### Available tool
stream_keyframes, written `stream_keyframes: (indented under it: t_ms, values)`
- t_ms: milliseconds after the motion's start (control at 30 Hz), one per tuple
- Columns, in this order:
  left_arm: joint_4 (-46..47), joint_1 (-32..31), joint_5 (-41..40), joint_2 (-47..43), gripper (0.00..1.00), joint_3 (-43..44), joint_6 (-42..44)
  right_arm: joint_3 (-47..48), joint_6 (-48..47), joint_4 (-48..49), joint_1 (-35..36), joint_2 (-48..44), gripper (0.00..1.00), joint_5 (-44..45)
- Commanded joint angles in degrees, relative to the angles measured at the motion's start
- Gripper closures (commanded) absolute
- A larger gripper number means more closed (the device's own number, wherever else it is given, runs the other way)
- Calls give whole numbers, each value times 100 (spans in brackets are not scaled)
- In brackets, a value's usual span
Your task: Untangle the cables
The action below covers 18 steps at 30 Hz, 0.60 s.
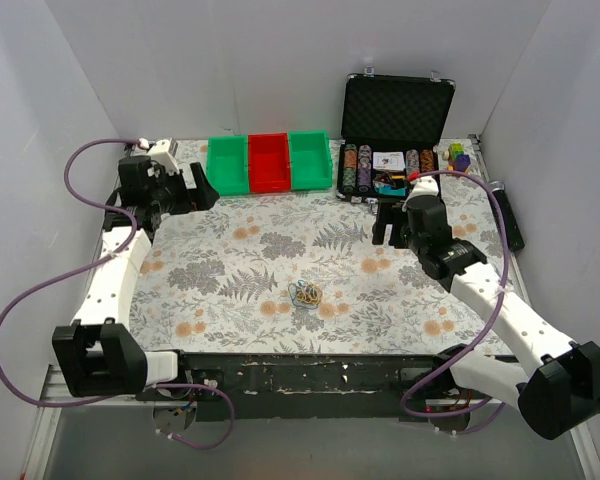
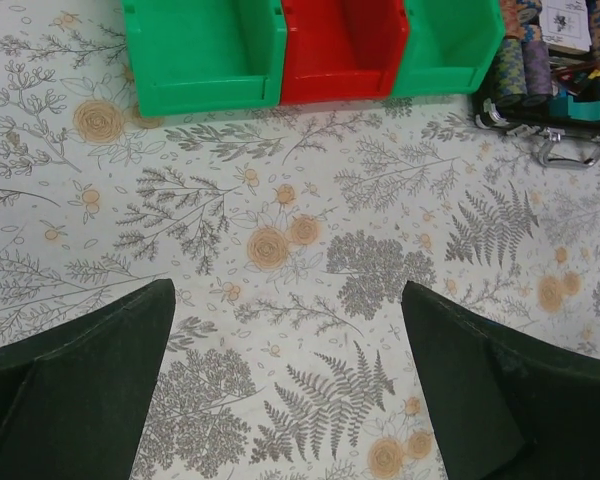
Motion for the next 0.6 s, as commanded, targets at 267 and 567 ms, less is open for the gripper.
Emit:
stream_keyframes:
  t_ms: [267,567]
  values:
    - [681,-125,-1095,2774,2,2191,-665,-171,-246,516,797,335,6,569]
    - [488,-345,-2064,5138,2,4361,-1016,-215,-343,867,1386,493,5,930]
